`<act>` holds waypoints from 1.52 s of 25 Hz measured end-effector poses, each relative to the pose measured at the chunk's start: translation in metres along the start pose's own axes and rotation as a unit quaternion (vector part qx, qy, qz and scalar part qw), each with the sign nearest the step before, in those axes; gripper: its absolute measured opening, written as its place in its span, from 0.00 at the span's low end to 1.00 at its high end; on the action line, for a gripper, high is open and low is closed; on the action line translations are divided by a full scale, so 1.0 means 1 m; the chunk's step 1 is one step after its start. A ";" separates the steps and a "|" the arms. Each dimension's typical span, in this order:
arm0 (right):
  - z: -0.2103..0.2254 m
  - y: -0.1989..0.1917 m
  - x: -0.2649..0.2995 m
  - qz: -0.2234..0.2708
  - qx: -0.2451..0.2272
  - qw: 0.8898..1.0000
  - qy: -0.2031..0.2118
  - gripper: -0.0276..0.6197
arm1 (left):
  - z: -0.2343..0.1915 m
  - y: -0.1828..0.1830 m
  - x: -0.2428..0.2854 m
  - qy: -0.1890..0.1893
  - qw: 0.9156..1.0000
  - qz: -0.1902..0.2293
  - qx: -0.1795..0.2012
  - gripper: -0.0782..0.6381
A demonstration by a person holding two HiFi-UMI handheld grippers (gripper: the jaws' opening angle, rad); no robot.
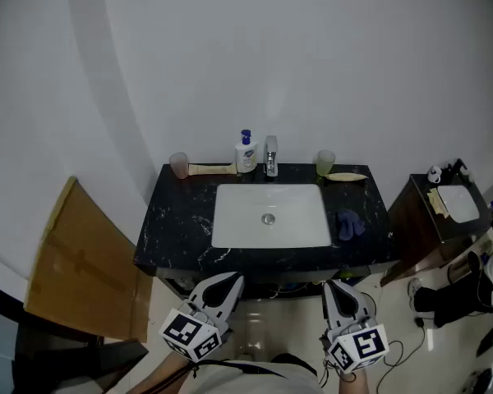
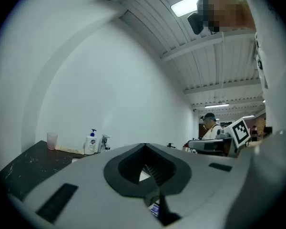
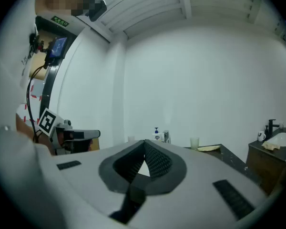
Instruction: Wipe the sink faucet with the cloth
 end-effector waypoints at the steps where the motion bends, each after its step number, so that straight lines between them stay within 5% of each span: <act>1: -0.001 -0.002 0.000 -0.002 0.000 1.000 -0.003 0.05 | -0.002 -0.001 -0.001 -0.001 1.000 -0.001 0.000 0.11; 14: 0.019 -0.017 0.062 -0.021 0.005 1.000 0.004 0.05 | -0.051 -0.007 0.025 0.017 1.000 -0.013 -0.014 0.11; 30: 0.121 -0.009 0.237 -0.034 -0.001 0.990 0.135 0.05 | -0.143 0.008 0.184 0.086 0.996 -0.024 -0.010 0.11; 38: 0.153 -0.024 0.279 -0.047 0.010 0.989 0.139 0.05 | -0.167 -0.010 0.218 0.101 0.994 -0.038 -0.019 0.11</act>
Point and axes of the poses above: the fingertips, and each gripper's own axes: x forward along the fingers, z to its right, y out of its top, the point moved 9 cm from there along -x, backward along the fingers, and after that the axes turned 13 degrees about -y, right-handed, at the moved point
